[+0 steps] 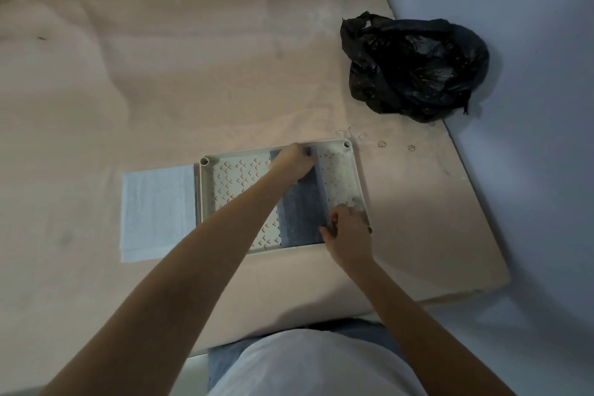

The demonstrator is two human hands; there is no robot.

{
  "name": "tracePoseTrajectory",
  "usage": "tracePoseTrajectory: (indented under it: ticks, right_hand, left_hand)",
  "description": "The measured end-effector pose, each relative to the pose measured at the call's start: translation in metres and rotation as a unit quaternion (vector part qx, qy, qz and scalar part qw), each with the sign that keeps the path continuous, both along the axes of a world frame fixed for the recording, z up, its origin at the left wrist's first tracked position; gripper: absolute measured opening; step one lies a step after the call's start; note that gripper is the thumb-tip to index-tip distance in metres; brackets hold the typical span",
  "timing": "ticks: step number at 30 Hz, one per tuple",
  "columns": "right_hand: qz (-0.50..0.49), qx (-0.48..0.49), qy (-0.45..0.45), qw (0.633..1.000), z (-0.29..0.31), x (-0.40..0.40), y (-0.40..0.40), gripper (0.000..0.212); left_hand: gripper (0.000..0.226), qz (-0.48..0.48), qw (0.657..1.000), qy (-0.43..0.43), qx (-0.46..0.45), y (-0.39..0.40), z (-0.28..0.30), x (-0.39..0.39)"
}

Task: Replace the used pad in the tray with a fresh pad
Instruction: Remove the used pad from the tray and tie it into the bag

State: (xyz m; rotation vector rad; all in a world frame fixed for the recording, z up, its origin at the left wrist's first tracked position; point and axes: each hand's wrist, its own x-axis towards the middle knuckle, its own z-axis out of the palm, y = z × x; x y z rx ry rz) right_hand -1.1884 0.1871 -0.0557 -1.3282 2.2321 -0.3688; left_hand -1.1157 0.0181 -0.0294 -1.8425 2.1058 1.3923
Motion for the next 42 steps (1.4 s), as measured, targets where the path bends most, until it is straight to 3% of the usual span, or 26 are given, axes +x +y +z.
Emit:
tracePoseTrajectory:
  ticks: [1, 3, 5, 6, 10, 12, 17, 24, 28, 34, 42]
  right_hand:
    - [0.004, -0.006, -0.008, 1.0, 0.0, -0.001, -0.001, 0.02]
    - [0.012, -0.035, -0.025, 0.999, -0.001, -0.002, -0.001, 0.017]
    - [0.037, -0.065, -0.014, 0.997, -0.002, -0.002, -0.002, 0.026]
    - [0.058, -0.067, 0.003, 0.996, -0.003, -0.003, -0.004, 0.038]
    - [0.161, -0.044, 0.061, 0.984, -0.007, -0.005, -0.014, 0.062]
    - [0.198, -0.029, 0.069, 0.977, -0.01, -0.005, -0.017, 0.064]
    - [0.175, -0.028, 0.023, 0.984, -0.009, 0.0, -0.018, 0.066]
    - [0.221, -0.036, 0.025, 0.974, -0.007, 0.014, -0.02, 0.059]
    - [0.227, -0.092, 0.105, 0.964, -0.004, 0.018, -0.038, 0.049]
    - [0.392, -0.029, 0.249, 0.885, -0.019, 0.01, -0.092, 0.06]
    - [0.371, -0.008, 0.269, 0.889, -0.036, 0.004, -0.098, 0.063]
  left_hand:
    - [0.024, -0.005, 0.999, 0.021, -0.026, 0.004, -0.003, 0.006]
    - [0.019, -0.045, 0.982, 0.033, -0.178, 0.016, -0.011, 0.028]
    - [0.027, -0.117, 0.927, 0.015, -0.356, 0.029, -0.024, 0.054]
    - [0.035, -0.154, 0.906, -0.006, -0.394, 0.035, -0.03, 0.064]
    - [0.063, -0.278, 0.884, -0.172, -0.333, 0.053, -0.052, 0.08]
    - [0.065, -0.282, 0.879, -0.194, -0.332, 0.056, -0.059, 0.081]
    - [0.065, -0.272, 0.884, -0.186, -0.333, 0.058, -0.061, 0.078]
    - [0.065, -0.257, 0.887, -0.194, -0.332, 0.057, -0.062, 0.1]
    - [0.068, -0.254, 0.886, -0.198, -0.335, 0.057, -0.062, 0.099]
    - [0.068, -0.264, 0.886, -0.183, -0.335, 0.056, -0.063, 0.099]
    - [0.065, -0.247, 0.893, -0.165, -0.337, 0.058, -0.058, 0.097]
